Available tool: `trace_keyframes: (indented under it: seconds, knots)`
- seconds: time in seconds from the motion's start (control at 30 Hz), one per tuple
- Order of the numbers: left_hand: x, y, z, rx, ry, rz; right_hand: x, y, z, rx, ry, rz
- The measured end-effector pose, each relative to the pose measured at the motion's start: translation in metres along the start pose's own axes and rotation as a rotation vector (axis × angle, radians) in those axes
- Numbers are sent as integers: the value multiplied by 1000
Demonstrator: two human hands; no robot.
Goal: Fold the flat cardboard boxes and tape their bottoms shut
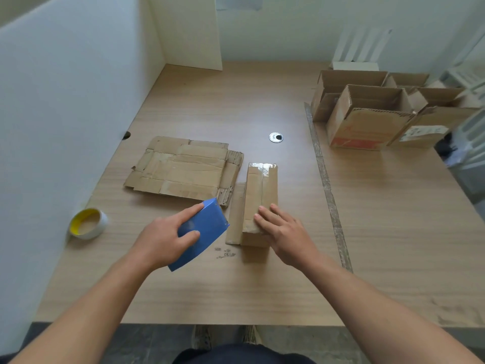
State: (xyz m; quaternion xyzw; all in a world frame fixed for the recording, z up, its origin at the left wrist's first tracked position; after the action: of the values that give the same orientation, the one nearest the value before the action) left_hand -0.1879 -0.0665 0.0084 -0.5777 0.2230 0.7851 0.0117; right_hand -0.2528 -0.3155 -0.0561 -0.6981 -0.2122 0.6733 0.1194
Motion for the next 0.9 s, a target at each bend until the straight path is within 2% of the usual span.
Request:
trace_keyframes:
  seconds: [0.1, 0.23, 0.4, 0.63, 0.9]
  knots:
    - [-3, 9, 3, 111, 35, 12, -5, -6, -1, 17, -62, -73]
    - [-8, 22, 10, 317, 91, -8, -16, -12, 0, 54, 10, -178]
    - [-19, 36, 22, 521, 202, -89, -49, -20, -10, 126, 160, -545]
    - [-35, 60, 33, 703, 266, -151, -59, -41, -22, 89, -51, -691]
    - [-38, 76, 36, 781, 289, -150, -61, -39, -30, 119, -65, -855]
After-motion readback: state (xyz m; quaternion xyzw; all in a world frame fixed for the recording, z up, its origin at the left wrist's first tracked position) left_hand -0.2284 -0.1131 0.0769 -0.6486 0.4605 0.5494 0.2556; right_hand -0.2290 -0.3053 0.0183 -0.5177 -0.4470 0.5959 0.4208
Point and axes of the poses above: each hand's wrist, its own z-axis away from the middle knuckle, its own x-axis out of the palm, y = z × x, the point moved 8 cm from there along -z, towards the middle knuckle, and after that the axes turned 10 degrees about -z, right-handed, at the moved point
